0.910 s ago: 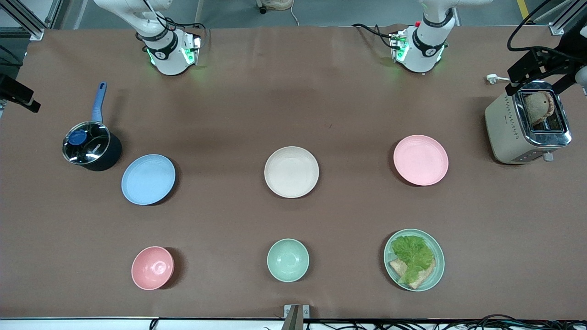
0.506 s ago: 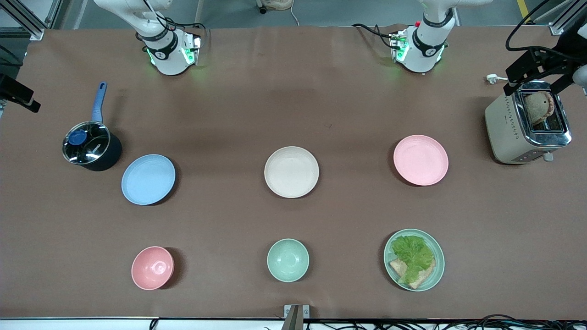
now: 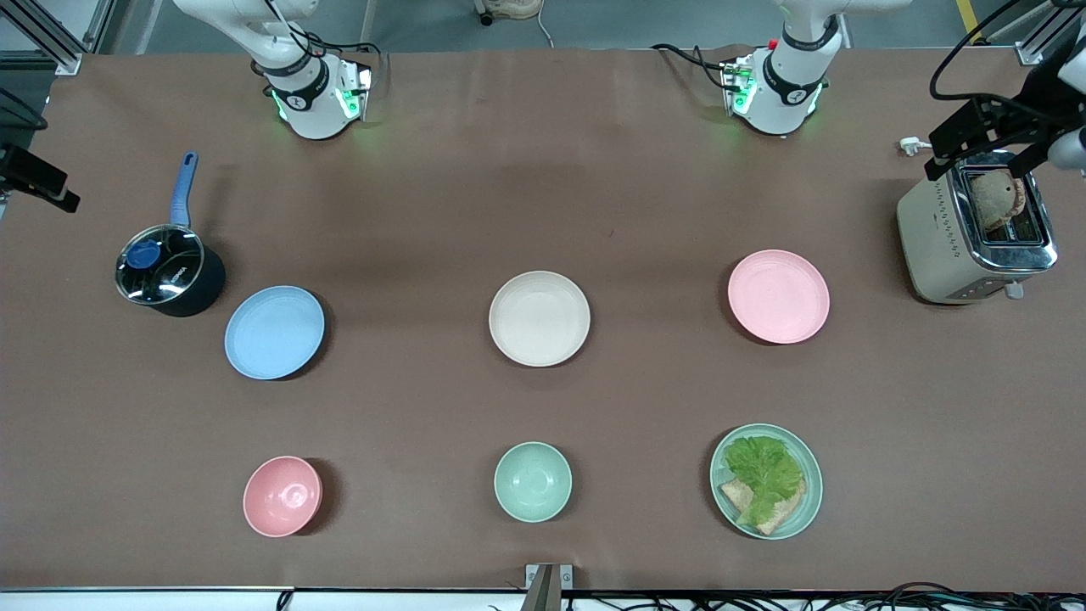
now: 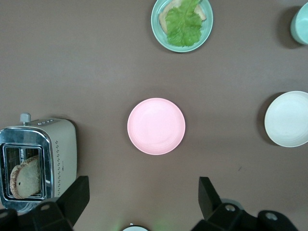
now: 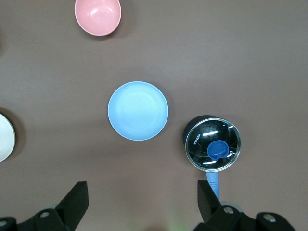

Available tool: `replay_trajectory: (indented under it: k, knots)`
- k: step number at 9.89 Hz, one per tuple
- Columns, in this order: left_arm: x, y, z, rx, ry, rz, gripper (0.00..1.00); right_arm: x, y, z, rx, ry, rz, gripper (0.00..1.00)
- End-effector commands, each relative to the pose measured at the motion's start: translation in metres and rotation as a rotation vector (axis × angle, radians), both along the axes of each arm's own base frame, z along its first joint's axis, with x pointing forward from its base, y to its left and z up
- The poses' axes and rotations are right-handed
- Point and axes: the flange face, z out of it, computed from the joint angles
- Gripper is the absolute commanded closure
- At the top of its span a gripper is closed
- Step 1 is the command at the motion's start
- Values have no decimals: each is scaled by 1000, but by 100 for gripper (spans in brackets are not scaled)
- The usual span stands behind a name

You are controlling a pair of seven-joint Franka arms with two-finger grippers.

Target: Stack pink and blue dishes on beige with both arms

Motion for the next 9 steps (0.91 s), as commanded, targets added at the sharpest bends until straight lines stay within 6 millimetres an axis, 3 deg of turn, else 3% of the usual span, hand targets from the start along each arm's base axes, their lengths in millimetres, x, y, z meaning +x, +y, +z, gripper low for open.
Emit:
replay_trajectory:
  k: [1, 3, 5, 7, 9]
  knots:
    - [10, 31, -63, -14, 55, -18, 0, 23, -49, -68, 132, 31, -52, 0]
    - [15, 60, -124, -74, 81, -45, 0, 35, -73, -154, 155, -36, 43, 0]
    - [13, 86, -198, -150, 89, -124, 0, 47, -89, -241, 186, -56, 141, 0]
    - [16, 100, -274, -130, 69, -134, 0, 46, -102, -327, 281, -91, 219, 0]
    - [18, 107, -340, -111, 72, -172, 0, 38, -113, -383, 326, -128, 294, 0]
